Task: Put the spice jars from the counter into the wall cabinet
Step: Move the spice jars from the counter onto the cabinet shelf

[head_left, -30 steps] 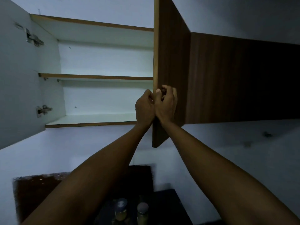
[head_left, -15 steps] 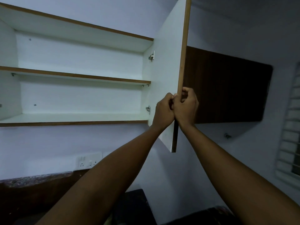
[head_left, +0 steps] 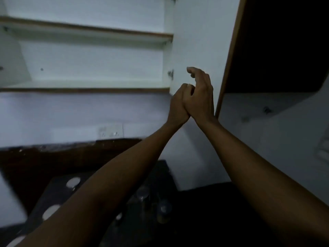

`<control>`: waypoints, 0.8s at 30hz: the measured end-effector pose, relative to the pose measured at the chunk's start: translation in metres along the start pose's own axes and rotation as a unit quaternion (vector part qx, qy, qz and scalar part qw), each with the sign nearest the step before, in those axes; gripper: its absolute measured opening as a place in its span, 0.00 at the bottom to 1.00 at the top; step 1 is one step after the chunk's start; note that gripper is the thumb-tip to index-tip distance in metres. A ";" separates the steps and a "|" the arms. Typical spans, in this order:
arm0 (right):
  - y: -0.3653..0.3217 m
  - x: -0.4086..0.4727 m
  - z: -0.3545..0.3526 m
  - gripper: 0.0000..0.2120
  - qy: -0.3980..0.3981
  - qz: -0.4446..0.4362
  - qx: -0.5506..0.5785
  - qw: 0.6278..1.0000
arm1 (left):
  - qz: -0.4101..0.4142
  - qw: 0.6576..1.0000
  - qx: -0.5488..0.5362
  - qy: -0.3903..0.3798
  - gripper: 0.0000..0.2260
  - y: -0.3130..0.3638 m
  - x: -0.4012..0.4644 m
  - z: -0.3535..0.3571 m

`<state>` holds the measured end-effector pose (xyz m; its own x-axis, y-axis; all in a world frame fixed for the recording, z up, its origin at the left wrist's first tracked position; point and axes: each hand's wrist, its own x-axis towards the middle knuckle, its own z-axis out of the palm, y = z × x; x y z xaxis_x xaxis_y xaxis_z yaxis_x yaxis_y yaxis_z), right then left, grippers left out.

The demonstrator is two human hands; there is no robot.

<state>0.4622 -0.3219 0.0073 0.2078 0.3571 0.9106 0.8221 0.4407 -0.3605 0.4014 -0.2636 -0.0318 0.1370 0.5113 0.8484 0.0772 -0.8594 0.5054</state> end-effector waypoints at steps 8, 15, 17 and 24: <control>0.024 -0.175 0.138 0.20 -0.243 0.198 0.033 0.949 | -0.190 0.973 0.074 -0.108 0.10 -0.137 -0.156 -0.096; 0.004 -0.329 0.264 0.21 -0.426 0.319 0.014 0.846 | -0.336 0.892 0.192 -0.234 0.15 -0.240 -0.282 -0.198; 0.002 -0.369 0.289 0.22 -0.470 0.326 -0.005 0.820 | -0.376 0.849 0.239 -0.283 0.21 -0.263 -0.312 -0.220; -0.007 -0.449 0.331 0.27 -0.575 0.366 -0.030 0.731 | -0.452 0.730 0.251 -0.447 0.38 -0.312 -0.387 -0.249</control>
<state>0.1882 -0.2130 -0.4661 0.0495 0.9504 -0.3072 0.7426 -0.2407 -0.6250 0.0781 -0.1929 -0.4787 0.3783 0.8569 -0.3503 0.8562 -0.1800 0.4842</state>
